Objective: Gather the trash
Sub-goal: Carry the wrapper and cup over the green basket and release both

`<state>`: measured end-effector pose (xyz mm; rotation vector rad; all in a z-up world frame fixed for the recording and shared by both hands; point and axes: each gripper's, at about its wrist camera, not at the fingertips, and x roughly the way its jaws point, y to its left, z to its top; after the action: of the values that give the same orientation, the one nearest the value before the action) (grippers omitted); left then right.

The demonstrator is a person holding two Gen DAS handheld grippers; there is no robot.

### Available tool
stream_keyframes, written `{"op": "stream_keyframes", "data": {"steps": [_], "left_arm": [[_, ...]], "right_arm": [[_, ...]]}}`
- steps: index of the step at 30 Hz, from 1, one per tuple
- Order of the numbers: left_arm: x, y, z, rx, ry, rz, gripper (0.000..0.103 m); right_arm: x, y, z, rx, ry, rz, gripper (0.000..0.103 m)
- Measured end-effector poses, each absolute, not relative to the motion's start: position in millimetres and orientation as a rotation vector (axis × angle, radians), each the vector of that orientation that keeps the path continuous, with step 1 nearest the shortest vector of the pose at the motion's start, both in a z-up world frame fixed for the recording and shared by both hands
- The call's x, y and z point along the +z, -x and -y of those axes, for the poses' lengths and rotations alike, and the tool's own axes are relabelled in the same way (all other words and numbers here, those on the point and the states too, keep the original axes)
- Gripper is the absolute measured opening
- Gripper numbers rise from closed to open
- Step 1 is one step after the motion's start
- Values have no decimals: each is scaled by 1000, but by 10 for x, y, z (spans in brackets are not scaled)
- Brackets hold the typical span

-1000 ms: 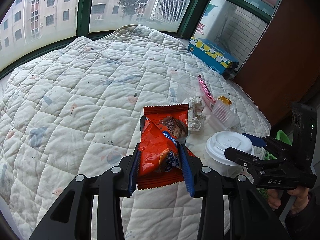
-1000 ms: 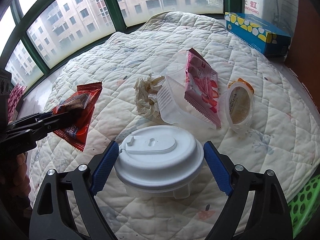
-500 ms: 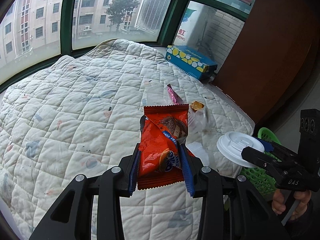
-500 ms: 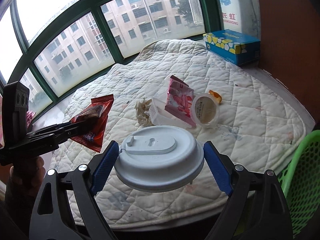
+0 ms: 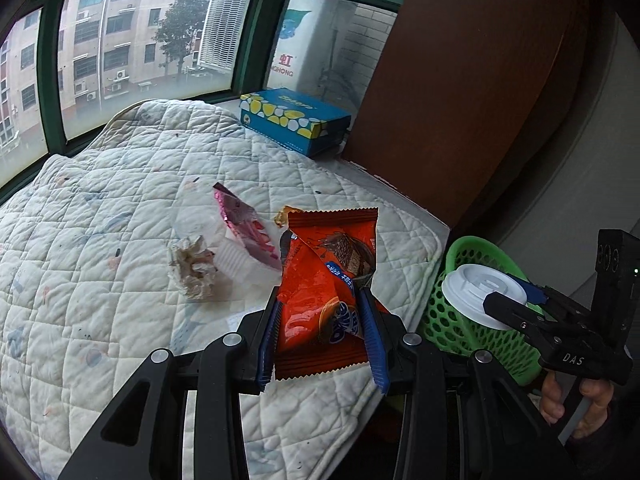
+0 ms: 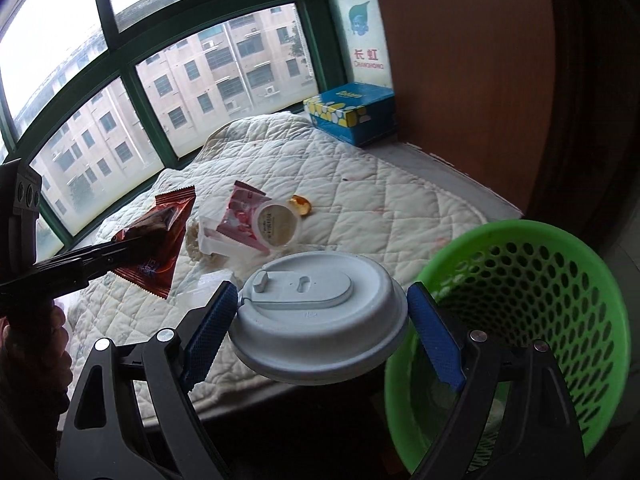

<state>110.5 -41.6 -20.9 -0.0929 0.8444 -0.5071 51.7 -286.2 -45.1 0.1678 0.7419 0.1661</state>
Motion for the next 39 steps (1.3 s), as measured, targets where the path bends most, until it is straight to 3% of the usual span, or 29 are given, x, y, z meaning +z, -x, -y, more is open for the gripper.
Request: {"op": "stream_keyframes", "data": {"steps": [19,39], "left_arm": [[-60,-964,1747,-722,-44,-855,37],[-371,-837,2654,-848,-159,-944,37]], "right_arm": [[-660,67,4191,-136,-289,-754,87],[-521,486,4574,-229,-341,-668,90]]}}
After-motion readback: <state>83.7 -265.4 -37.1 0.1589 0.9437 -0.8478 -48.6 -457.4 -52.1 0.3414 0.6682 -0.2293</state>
